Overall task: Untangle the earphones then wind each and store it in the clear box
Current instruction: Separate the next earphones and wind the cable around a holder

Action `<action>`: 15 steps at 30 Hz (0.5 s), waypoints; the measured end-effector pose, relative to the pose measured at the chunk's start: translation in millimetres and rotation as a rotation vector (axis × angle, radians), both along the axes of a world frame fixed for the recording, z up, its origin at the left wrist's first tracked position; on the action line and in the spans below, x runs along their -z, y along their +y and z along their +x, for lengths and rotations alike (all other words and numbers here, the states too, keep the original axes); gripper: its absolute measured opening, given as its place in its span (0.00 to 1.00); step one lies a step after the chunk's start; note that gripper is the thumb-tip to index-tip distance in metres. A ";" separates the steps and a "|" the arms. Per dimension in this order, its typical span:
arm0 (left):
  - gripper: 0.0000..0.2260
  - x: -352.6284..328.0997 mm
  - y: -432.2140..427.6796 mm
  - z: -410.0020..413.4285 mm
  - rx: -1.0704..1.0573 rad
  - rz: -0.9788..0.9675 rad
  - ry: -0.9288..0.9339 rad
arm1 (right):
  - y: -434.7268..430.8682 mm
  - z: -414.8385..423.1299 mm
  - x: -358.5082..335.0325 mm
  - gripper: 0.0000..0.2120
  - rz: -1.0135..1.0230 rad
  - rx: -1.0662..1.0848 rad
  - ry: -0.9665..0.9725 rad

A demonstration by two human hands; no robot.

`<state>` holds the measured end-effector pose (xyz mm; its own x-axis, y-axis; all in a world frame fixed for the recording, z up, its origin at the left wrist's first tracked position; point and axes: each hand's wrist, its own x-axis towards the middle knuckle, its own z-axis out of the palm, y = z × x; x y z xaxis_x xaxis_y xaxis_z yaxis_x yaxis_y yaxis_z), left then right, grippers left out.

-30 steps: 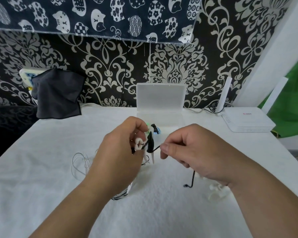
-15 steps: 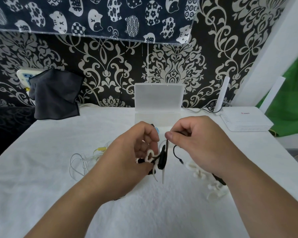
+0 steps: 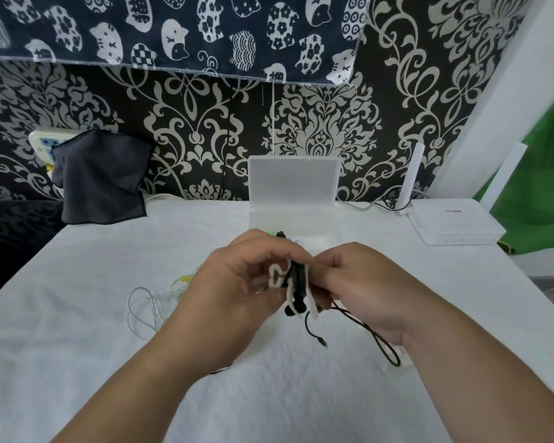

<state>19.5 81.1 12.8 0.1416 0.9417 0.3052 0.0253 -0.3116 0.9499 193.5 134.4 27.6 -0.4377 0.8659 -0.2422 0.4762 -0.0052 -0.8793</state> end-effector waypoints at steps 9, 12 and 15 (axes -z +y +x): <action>0.24 -4.2 11.0 -30.7 -0.459 0.009 -0.117 | 8.3 10.9 -7.2 0.32 -0.490 0.126 0.348; 0.26 -4.2 12.3 -37.6 -0.600 0.015 -0.089 | 8.4 16.2 -9.5 0.31 -0.511 0.149 0.367; 0.24 -5.5 11.9 -39.7 -0.703 0.035 -0.052 | 5.7 20.3 -9.4 0.23 -0.438 0.147 0.290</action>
<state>-20.2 93.1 18.3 -0.5123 0.7941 0.3272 0.1871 -0.2687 0.9449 213.8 140.1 37.0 -0.4224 0.7679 -0.4816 0.1811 -0.4491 -0.8749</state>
